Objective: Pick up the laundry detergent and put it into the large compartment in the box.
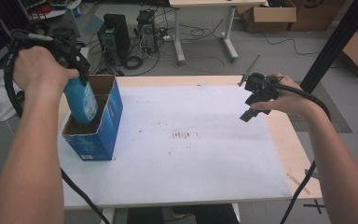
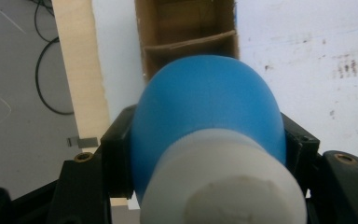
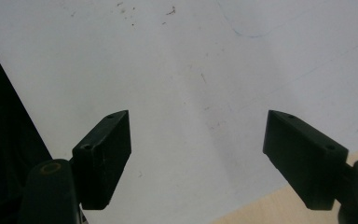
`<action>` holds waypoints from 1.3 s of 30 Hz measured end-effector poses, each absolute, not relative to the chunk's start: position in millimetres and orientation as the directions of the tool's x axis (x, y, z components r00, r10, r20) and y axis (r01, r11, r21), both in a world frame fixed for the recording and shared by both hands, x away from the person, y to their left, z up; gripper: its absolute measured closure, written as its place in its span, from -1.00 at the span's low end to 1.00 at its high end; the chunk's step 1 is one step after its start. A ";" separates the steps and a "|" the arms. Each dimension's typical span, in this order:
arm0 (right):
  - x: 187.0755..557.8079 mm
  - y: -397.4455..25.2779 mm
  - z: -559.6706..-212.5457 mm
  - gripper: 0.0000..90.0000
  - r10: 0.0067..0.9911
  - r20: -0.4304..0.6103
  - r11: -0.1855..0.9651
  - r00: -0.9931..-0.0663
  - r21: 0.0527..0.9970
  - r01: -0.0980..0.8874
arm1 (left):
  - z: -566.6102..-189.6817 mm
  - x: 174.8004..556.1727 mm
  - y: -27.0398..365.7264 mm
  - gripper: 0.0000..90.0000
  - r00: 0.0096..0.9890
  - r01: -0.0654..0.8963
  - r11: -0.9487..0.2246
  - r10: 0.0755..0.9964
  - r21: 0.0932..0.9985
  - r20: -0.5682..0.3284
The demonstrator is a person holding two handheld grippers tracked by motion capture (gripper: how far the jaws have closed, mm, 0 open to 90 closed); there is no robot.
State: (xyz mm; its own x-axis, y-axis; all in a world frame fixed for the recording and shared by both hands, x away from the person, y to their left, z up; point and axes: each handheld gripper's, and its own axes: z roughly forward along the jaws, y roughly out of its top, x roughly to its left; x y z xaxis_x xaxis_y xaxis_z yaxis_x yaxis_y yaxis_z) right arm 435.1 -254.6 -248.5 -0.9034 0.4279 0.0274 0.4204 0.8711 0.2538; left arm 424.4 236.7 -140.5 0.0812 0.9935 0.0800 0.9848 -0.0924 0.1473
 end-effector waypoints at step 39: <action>433.1 -258.4 -251.1 -0.48 0.438 0.026 0.870 -0.899 0.240 0.431 | -261.6 434.8 240.9 -0.16 0.080 0.997 -0.081 0.996 0.016 0.027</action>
State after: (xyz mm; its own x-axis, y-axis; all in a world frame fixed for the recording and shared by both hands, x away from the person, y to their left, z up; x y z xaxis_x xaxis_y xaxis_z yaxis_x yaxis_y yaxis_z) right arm 433.1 -258.4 -251.1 -0.8988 0.4377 0.0258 0.4306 0.8701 0.2397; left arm 434.8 240.9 -261.6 0.0803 0.9964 0.0266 0.9966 -0.0808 0.0162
